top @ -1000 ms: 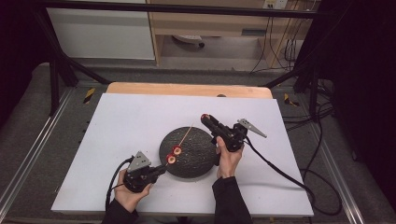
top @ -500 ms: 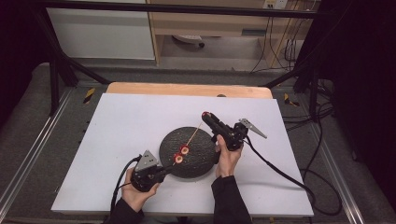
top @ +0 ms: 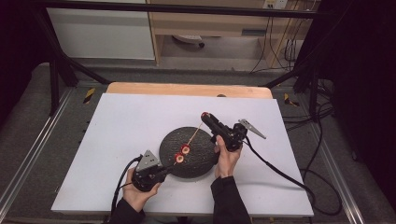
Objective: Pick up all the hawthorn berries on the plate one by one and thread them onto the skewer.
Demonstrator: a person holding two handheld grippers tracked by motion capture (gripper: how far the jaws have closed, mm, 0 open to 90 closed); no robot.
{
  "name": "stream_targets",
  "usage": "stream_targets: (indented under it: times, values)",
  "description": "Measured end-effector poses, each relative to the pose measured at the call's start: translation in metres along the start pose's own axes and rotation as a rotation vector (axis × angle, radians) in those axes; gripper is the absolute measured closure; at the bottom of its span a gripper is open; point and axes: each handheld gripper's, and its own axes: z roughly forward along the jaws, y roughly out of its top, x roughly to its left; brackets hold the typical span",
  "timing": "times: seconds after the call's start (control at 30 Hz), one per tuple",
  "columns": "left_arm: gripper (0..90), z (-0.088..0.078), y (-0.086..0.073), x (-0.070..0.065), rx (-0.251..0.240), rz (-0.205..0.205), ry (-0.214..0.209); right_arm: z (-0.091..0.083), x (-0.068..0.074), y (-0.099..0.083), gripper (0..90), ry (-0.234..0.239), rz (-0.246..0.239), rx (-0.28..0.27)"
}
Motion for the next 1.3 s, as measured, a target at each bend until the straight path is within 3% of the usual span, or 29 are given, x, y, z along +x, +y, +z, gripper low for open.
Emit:
stream_targets:
  times: [0.73, 1.3]
  values:
    - [88.6, 0.003, 0.003, -0.004, -0.021, -0.016, 0.007, 0.000, 0.001, -0.004, 63.4, 0.008, 0.015, 0.012]
    - [88.7, 0.017, 0.022, -0.009, -0.051, -0.044, 0.021, -0.002, 0.003, -0.013, 63.5, 0.027, 0.027, 0.053]
